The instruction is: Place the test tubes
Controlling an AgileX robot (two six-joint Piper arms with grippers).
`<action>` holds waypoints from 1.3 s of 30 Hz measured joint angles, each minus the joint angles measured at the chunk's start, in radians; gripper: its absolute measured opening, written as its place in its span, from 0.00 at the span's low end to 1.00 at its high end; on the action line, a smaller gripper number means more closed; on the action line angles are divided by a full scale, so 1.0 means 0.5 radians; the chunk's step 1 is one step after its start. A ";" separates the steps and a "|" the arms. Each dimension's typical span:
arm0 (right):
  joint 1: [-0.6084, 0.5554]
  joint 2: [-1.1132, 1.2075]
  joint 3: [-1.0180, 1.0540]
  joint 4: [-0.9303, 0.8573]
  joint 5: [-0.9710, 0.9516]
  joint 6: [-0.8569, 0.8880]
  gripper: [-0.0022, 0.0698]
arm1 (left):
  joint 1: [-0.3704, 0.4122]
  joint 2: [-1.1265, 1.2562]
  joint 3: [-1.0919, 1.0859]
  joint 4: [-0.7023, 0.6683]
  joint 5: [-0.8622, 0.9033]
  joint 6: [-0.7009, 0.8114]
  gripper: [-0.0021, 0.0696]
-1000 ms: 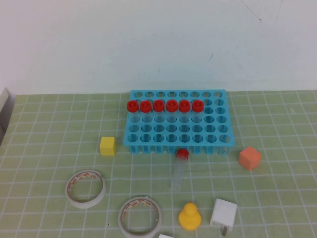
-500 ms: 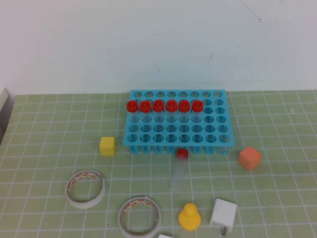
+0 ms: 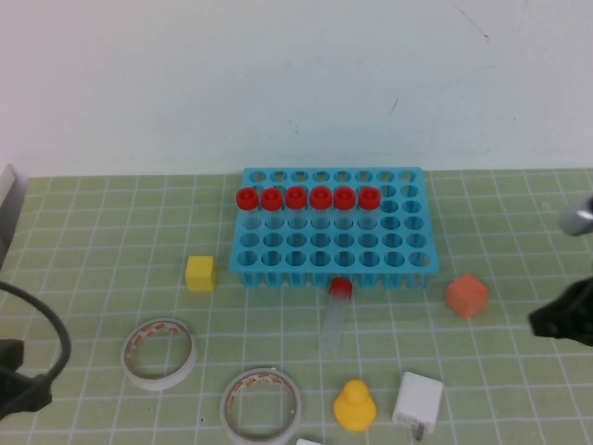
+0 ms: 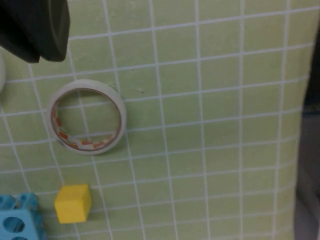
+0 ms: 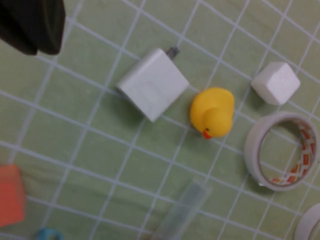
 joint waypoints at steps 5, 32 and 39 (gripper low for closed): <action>0.270 0.299 -0.233 -0.013 -0.018 0.050 0.03 | 0.000 0.041 0.000 -0.118 0.025 0.032 0.03; 1.214 1.506 -1.838 -1.270 0.543 1.825 0.26 | 0.000 0.041 0.000 -0.302 0.034 0.133 0.03; 1.190 1.577 -1.904 -1.354 0.427 2.168 0.67 | 0.000 0.041 0.000 -0.337 0.034 0.133 0.03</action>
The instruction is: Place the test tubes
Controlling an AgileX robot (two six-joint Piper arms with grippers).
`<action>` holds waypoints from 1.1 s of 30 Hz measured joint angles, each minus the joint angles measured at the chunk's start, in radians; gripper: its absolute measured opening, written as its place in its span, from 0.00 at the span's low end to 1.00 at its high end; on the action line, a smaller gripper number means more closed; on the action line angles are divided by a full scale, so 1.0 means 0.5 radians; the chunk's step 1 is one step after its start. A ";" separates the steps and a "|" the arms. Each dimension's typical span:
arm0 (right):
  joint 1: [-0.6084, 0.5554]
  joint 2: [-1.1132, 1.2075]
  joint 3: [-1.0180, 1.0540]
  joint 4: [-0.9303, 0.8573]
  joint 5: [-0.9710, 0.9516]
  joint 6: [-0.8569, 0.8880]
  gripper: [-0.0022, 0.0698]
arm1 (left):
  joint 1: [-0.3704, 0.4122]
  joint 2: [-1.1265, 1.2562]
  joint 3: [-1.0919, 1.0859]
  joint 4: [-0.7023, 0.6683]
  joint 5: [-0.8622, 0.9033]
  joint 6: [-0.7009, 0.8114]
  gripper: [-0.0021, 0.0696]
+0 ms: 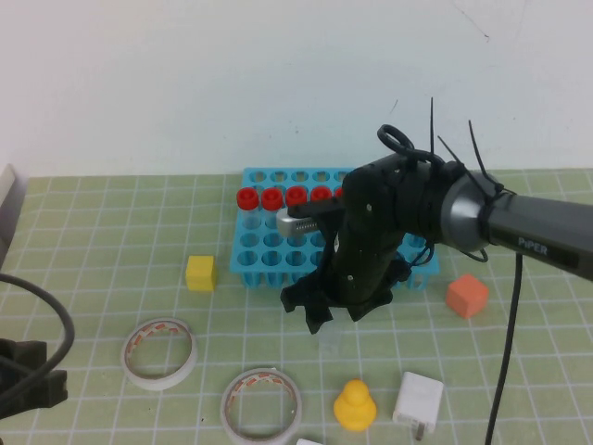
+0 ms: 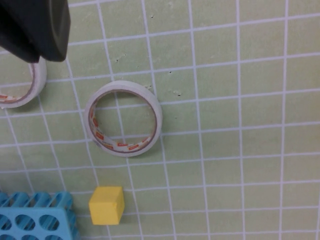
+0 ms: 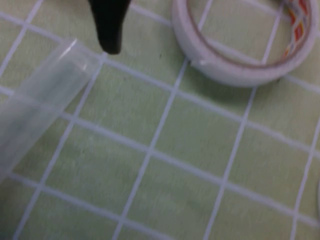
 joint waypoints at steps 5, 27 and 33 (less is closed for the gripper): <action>0.000 0.049 -0.007 -0.049 -0.051 0.114 0.70 | 0.000 0.000 0.000 -0.027 0.000 0.000 0.03; 0.000 0.196 -0.008 -0.270 -0.103 0.273 0.56 | 0.000 0.000 0.000 -0.049 0.007 0.000 0.03; 0.000 0.209 -0.008 -0.234 -0.101 0.265 0.57 | 0.000 0.000 0.000 -0.053 0.007 0.000 0.03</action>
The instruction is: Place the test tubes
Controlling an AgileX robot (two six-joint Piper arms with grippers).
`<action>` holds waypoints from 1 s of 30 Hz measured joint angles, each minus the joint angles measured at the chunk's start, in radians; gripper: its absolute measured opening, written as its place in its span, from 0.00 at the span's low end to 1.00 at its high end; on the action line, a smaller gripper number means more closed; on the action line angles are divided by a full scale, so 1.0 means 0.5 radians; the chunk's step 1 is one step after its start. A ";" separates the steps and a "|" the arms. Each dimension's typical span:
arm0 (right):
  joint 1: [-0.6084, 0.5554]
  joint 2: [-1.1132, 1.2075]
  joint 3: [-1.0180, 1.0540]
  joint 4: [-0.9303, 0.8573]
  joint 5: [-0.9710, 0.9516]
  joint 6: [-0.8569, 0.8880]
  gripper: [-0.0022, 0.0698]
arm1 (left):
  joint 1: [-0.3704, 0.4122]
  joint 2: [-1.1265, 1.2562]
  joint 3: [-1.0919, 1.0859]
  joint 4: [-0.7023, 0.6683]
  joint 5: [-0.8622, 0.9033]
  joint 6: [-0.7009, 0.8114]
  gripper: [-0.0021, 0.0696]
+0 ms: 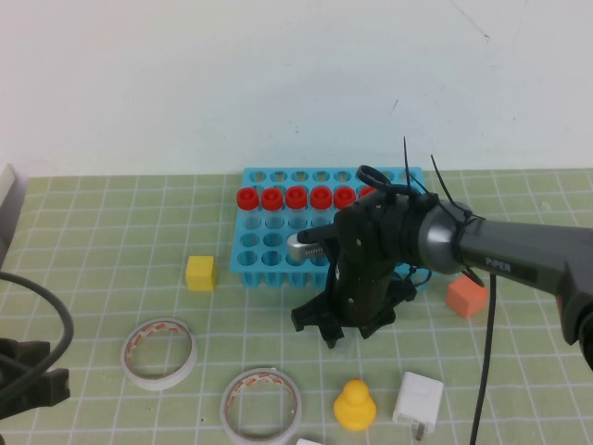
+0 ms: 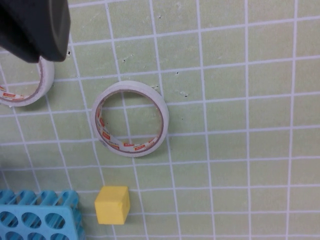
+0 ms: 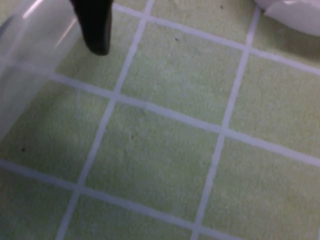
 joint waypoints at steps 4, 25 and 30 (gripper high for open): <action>0.000 0.027 -0.008 0.005 0.065 -0.048 0.57 | 0.000 0.000 0.000 -0.003 0.000 0.000 0.03; 0.000 -0.025 -0.021 -0.014 0.158 -0.183 0.36 | 0.000 0.000 0.000 -0.003 -0.004 0.000 0.03; 0.043 -0.210 -0.021 -0.140 0.145 -0.183 0.36 | 0.000 0.000 0.000 -0.003 -0.008 0.000 0.03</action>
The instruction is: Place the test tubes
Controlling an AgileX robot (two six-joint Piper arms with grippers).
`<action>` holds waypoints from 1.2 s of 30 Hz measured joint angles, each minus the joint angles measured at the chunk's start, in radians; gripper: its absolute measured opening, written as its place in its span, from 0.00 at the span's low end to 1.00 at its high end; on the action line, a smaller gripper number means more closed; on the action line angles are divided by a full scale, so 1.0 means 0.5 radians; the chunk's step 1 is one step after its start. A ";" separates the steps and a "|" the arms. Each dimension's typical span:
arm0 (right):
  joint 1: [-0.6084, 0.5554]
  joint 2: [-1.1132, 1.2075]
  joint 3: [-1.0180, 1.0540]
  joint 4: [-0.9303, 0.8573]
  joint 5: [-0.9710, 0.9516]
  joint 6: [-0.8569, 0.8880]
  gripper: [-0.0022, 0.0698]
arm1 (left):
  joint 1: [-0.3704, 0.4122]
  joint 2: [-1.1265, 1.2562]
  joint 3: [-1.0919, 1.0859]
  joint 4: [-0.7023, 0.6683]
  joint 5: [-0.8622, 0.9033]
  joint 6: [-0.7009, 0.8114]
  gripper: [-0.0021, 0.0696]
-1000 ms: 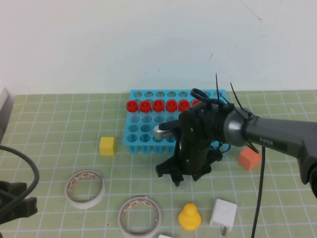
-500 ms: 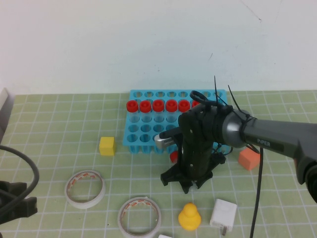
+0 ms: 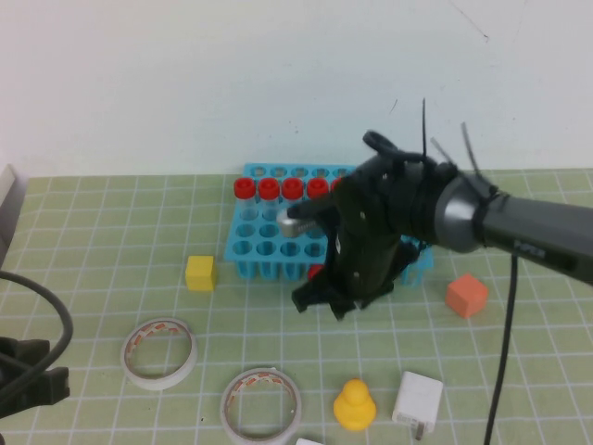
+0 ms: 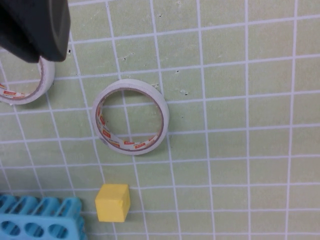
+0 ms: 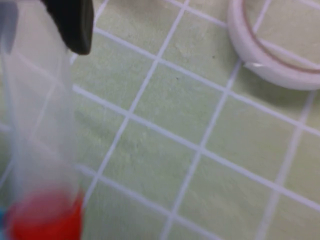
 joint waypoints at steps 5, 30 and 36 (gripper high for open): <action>0.074 -0.154 0.000 -0.118 0.012 0.000 0.36 | 0.000 0.000 0.000 0.000 0.000 0.000 0.03; 0.319 -0.736 0.008 -0.288 -0.107 0.015 0.36 | 0.000 0.000 0.000 -0.004 0.000 0.000 0.03; 0.342 -1.116 0.142 -0.425 -0.404 0.106 0.36 | 0.000 0.000 0.000 -0.008 0.000 0.000 0.03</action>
